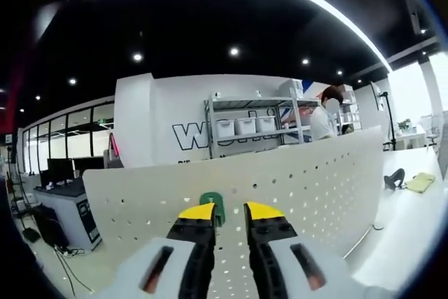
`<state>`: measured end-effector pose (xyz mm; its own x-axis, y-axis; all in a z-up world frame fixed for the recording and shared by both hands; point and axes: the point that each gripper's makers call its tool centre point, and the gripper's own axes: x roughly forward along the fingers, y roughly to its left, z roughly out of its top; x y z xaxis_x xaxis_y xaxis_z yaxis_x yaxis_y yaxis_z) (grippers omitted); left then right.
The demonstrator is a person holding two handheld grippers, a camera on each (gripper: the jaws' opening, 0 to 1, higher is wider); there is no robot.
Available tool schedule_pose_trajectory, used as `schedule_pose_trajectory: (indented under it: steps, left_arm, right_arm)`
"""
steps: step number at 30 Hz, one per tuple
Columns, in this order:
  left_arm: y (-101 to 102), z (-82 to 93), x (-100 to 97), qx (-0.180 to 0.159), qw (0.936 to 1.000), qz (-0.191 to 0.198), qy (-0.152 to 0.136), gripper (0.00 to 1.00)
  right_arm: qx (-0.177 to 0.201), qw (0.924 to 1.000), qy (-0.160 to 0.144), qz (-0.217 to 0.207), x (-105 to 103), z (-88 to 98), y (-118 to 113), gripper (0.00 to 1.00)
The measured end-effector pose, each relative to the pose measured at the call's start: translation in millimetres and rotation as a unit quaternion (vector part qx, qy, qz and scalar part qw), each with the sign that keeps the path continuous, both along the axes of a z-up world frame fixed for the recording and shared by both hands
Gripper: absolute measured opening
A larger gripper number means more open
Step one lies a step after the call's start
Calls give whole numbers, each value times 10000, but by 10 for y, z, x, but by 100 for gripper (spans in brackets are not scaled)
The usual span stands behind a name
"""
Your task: Insert the hook assembly into the mounting plate slot until the hook locks in place.
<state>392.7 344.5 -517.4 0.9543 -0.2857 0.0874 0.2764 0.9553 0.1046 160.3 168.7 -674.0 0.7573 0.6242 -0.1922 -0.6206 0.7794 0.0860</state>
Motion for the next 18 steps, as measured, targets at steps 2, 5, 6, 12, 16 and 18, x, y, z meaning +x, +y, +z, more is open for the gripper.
schedule_pose_trajectory:
  steps: [2,5,6,12,16,18]
  left_arm:
    - [20,-23,-41,-39,10000,-11,27,18]
    - [27,-25,-84,-31,10000,-23,-11,17]
    - [25,-30,-97,-34,10000,-35,-3,17]
    - [15,-108,-216,-108,9999,-51,113,18]
    - [-20,-204,-292,-125,9996,-94,221,19]
    - [-54,-274,-340,-141,9994,-140,287,20]
  right_arm:
    - [-7,10000,0,27,-6,1,21,20]
    - [-8,10000,0,70,-18,1,54,20]
    - [-11,10000,4,84,-23,-1,66,20]
    - [-4,9999,-15,130,-55,2,106,20]
    - [27,9999,-24,104,-71,7,100,20]
    - [18,10000,-24,88,-82,1,96,20]
